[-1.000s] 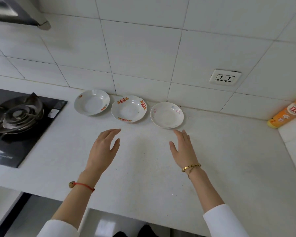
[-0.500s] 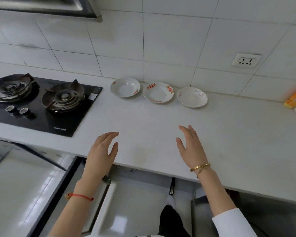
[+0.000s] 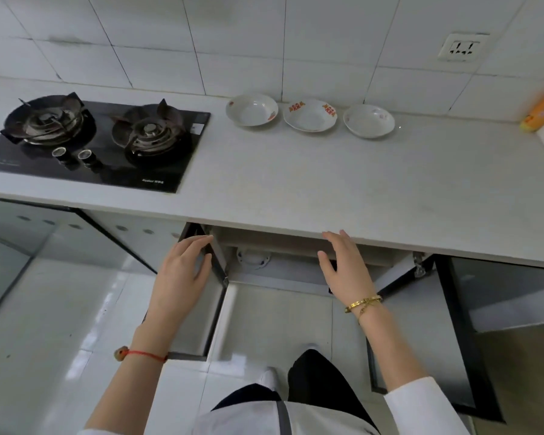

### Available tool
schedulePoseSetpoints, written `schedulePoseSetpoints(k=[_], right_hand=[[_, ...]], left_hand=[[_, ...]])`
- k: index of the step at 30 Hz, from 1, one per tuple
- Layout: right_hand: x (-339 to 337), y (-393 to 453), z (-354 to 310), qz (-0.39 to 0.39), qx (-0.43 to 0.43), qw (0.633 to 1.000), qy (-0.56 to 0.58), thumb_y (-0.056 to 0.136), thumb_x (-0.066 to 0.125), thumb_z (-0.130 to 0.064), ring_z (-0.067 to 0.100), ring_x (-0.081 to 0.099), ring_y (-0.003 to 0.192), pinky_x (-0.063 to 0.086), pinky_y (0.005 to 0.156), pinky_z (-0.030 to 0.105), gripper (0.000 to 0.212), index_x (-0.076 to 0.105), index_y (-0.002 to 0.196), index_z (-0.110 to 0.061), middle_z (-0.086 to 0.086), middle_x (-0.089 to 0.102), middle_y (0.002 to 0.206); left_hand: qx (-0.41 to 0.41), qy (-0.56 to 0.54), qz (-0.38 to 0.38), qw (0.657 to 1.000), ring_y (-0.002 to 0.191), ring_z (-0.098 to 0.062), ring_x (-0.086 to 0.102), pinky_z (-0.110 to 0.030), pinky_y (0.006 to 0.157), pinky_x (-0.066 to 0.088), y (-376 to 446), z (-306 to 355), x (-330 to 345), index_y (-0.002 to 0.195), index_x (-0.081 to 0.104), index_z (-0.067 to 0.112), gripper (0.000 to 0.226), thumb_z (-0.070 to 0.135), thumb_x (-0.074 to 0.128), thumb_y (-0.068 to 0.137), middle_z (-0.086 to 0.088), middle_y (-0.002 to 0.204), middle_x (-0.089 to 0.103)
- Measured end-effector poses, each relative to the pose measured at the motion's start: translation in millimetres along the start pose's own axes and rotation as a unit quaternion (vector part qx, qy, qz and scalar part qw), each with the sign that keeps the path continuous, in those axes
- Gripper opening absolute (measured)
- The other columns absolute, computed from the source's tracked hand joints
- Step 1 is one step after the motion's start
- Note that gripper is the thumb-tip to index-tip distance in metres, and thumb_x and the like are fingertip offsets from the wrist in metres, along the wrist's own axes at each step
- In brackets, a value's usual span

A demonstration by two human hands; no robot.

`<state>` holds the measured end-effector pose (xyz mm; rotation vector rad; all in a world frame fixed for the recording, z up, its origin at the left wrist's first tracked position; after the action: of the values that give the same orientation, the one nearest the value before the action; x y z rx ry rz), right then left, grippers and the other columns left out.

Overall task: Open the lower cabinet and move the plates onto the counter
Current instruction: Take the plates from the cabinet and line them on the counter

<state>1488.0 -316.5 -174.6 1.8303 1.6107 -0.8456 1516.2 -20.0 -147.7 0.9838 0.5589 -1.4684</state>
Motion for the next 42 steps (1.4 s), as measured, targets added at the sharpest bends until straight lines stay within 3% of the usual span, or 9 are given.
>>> schedulePoseSetpoints(k=[3, 7, 26, 35, 42], right_hand=[[10.0, -18.8, -4.8, -0.013, 0.001, 1.000, 0.000, 0.098, 0.045, -0.024, 0.019, 0.024, 0.144, 0.028, 0.117, 0.038, 0.043, 0.042, 0.139, -0.014, 0.002, 0.041, 0.147], [23.0, -38.4, -3.2, -0.029, 0.005, 0.999, -0.013, 0.098, 0.044, -0.026, 0.012, 0.017, 0.146, 0.023, 0.117, 0.033, 0.043, 0.041, 0.140, -0.015, -0.001, 0.039, 0.149], [63.3, -39.8, 34.7, -0.094, -0.020, 0.995, -0.023, 0.099, 0.043, -0.027, 0.016, 0.020, 0.145, 0.021, 0.113, 0.027, 0.041, 0.043, 0.138, -0.015, 0.002, 0.042, 0.147], [140.0, 13.2, 89.2, -0.137, -0.009, 0.990, -0.023, 0.099, 0.042, -0.026, 0.018, 0.023, 0.145, 0.026, 0.113, 0.032, 0.040, 0.044, 0.137, -0.014, 0.004, 0.044, 0.146], [250.6, 83.9, 165.5, -0.152, -0.018, 0.988, -0.029, 0.098, 0.043, -0.026, 0.021, 0.029, 0.142, 0.027, 0.113, 0.034, 0.039, 0.045, 0.135, -0.012, 0.007, 0.046, 0.144]], left_hand=[[-0.011, -0.003, -0.006, 1.000, 0.118, -0.018, 0.055, -0.025, 0.096, 0.043, -21.0, -3.4, -1.4, 0.128, 0.059, 0.017, 0.034, 0.015, 0.055, 0.094, 0.002, 0.127, 0.061], [-0.018, -0.013, -0.008, 1.000, 0.119, -0.017, 0.055, -0.030, 0.100, 0.044, -42.0, -3.0, 0.1, 0.128, 0.059, 0.016, 0.035, 0.015, 0.054, 0.094, 0.002, 0.127, 0.061], [-0.096, 0.007, 0.003, 0.995, 0.117, -0.020, 0.055, -0.028, 0.095, 0.039, -89.8, -0.9, 44.8, 0.128, 0.059, 0.017, 0.034, 0.015, 0.053, 0.095, -0.001, 0.124, 0.062], [-0.151, 0.007, -0.013, 0.988, 0.119, -0.020, 0.054, -0.026, 0.093, 0.040, -54.9, -59.6, 131.4, 0.130, 0.058, 0.015, 0.036, 0.017, 0.050, 0.095, -0.002, 0.126, 0.061], [-0.151, 0.009, -0.015, 0.988, 0.115, -0.023, 0.055, -0.033, 0.091, 0.045, -2.8, -144.8, 249.4, 0.131, 0.057, 0.015, 0.036, 0.018, 0.049, 0.095, -0.003, 0.124, 0.061]])
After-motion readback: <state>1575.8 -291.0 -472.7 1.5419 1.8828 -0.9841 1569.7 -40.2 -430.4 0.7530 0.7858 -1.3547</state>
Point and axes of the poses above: each hand's wrist, its own y-axis towards the middle knuckle, its own x-axis out of the palm, z = x × y, the point moved 7 cm from there along y, towards the middle knuckle
